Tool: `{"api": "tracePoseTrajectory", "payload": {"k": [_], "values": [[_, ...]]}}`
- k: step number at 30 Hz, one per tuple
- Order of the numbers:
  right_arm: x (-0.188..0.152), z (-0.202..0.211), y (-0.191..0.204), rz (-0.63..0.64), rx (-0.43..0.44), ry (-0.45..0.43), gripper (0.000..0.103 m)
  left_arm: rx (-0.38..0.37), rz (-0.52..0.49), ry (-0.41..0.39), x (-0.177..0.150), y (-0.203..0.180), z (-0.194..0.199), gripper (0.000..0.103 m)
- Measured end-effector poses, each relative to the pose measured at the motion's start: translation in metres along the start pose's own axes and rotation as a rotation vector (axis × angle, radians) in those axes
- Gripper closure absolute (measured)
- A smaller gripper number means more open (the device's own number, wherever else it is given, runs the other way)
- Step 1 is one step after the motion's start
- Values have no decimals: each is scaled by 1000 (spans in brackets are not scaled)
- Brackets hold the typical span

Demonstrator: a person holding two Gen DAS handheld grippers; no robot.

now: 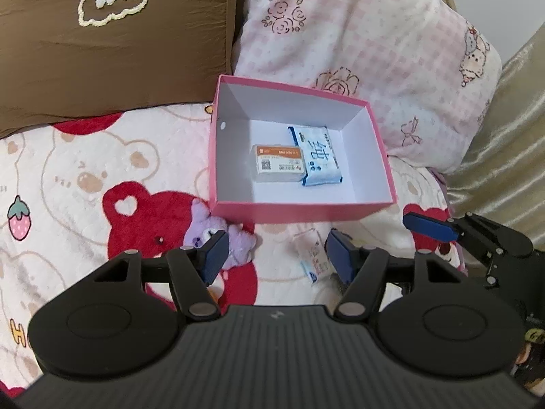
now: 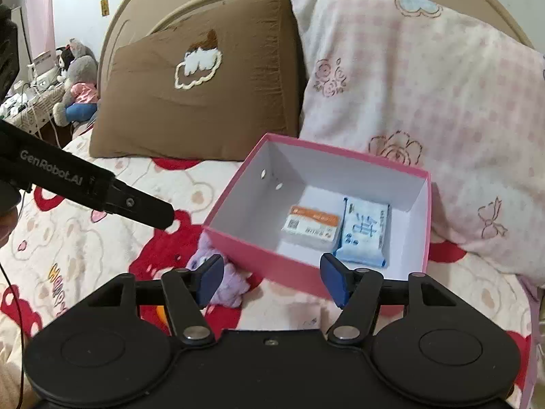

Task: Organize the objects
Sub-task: 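Withdraw the left gripper from the box toward the purple plush toy, then lower the open left gripper around the purple plush toy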

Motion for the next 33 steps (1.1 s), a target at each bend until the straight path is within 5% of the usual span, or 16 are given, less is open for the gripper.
{"api": "tracePoseTrajectory", "payload": {"k": [19,33], "values": [[-35,3,60,43,75,50,17,38,-50,-25,-39,47,10,20],[-55,-53,84,-9,81,23,14,68,-54,-22,-62,70,-34,17]]}}
Point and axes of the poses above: each gripper's, at about its wrist camera, not at the fingertips, and z roughly against the way its jaws point, y to its left, x to its top, the point moved 7 cm from there along -z, roughly the way its jaws point, and after that the axes turned 7 degrees about y, right-handed, at the moved point
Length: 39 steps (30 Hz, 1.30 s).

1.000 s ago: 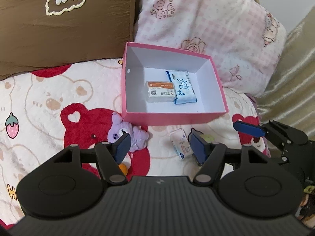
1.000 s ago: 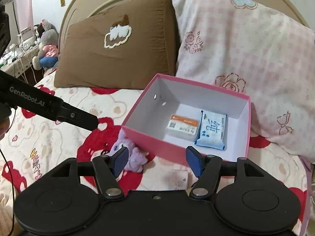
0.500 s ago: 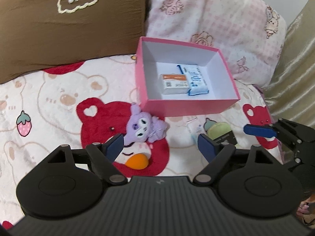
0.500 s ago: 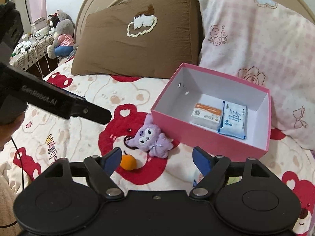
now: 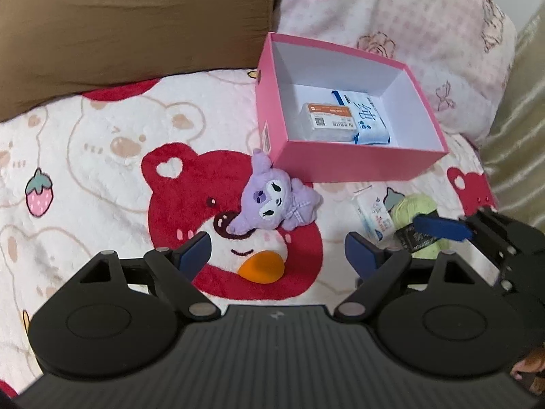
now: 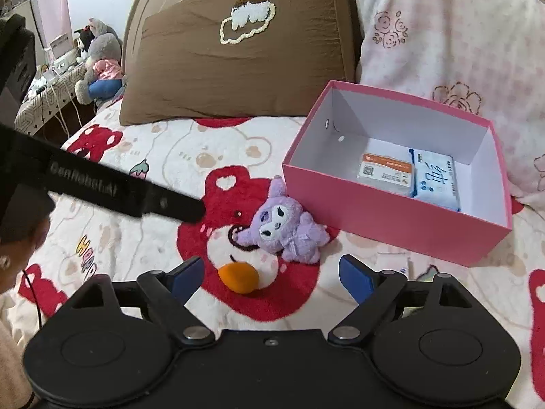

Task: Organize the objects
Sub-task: 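Lower the open left gripper around the purple plush toy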

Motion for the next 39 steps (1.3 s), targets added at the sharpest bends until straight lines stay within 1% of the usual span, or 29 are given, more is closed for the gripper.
{"api": "tracePoseTrajectory", "payload": {"k": [4,7,10,14,16,21,25,28,31,33,37,39], "values": [[-2,-15,1,-16,-1,-24,14,-7,-34,-43,-3,3,-8,17],[-3,-25,1,-5,-18,-51,14,8,-47,-62,-4,8,-17,18],[-5,-37,1,24,-52,-54,14,15,-44,-87,-2,13,-24,17],[-9,-56,-1,50,-63,-55,14,0,-14,-120,0,21,-36,17],[-10,-64,-5,42,-75,-61,14,0,-15,-130,-1,23,-42,17],[-12,-76,-12,-14,-26,-93,14,-14,-16,-150,-2,25,-57,18],[-14,-91,-17,-28,-15,-104,14,-45,1,-176,-2,28,-65,18],[-17,-102,-20,-40,44,-114,14,-14,13,-213,1,31,-71,18],[-20,-113,-24,-57,56,-108,14,-19,32,-246,4,35,-80,18],[-20,-117,-27,-72,56,-118,14,-31,53,-229,3,39,-92,18],[-22,-124,-33,-88,57,-132,15,-46,58,-157,-1,40,-109,19],[-23,-130,-34,-80,43,-132,15,-45,55,-162,1,39,-113,19]]}}
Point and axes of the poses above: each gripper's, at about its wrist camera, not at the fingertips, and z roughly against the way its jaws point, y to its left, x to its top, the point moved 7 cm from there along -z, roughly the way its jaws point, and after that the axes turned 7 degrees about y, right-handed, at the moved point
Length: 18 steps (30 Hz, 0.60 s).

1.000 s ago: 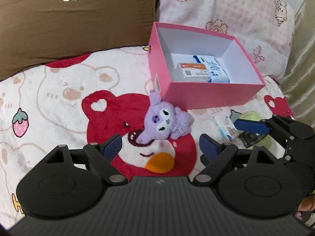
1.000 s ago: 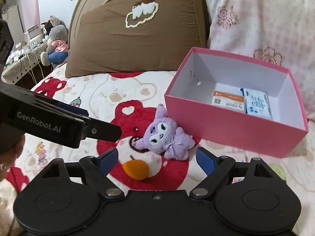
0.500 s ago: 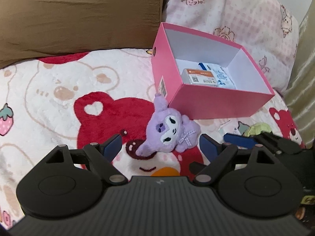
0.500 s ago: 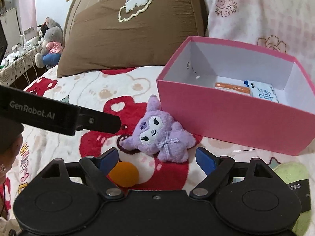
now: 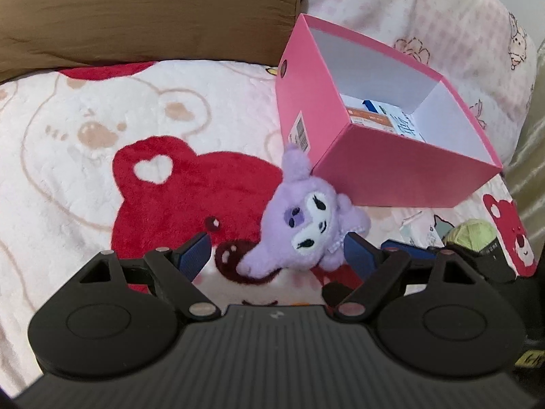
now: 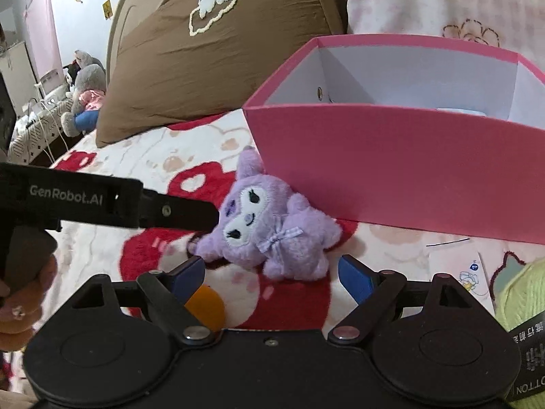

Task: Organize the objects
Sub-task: 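Lower the open left gripper around the purple plush toy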

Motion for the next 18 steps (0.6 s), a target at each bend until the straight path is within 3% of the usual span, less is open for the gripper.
{"api": "tracePoseTrajectory", "payload": {"k": [4,7,12,18], "values": [[-1,-10,0,1,5,-4,21,-14,-4,-17,3,1,-8,24],[-1,-15,-4,-27,13,-14,29,-30,2,-21,2,4,-15,41],[-4,-22,-16,-55,-7,-22,59,-90,29,-28,-3,3,-24,65],[-5,-23,-14,-27,-22,-27,62,-55,4,-26,-5,-3,-27,69]]}}
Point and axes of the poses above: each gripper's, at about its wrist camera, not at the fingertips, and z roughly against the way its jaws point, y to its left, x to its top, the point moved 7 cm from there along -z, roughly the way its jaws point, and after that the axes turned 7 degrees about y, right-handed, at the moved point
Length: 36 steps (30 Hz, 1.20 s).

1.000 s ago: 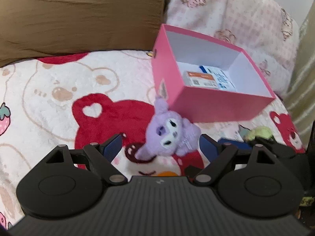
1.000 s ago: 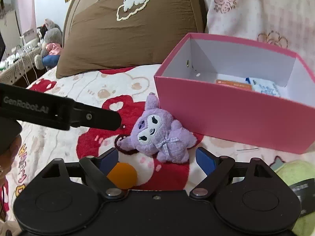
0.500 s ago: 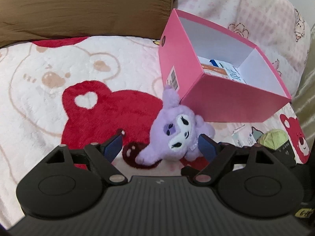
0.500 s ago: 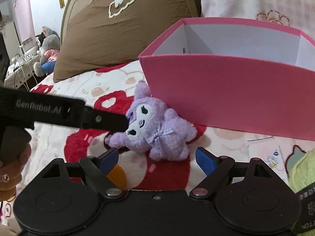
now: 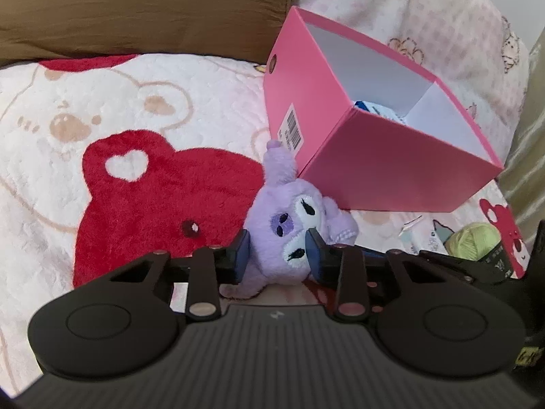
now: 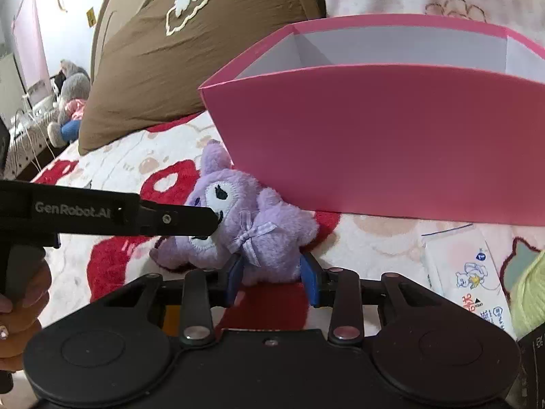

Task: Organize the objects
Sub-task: 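Lower the open left gripper around the purple plush toy, then close the left gripper on the purple plush toy and lift it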

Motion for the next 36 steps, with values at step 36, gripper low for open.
{"api": "tracePoseTrajectory", "payload": {"k": [36], "values": [[7,47,26,178,-111,93,56,-42,-43,96,0,-37,41,65]]}}
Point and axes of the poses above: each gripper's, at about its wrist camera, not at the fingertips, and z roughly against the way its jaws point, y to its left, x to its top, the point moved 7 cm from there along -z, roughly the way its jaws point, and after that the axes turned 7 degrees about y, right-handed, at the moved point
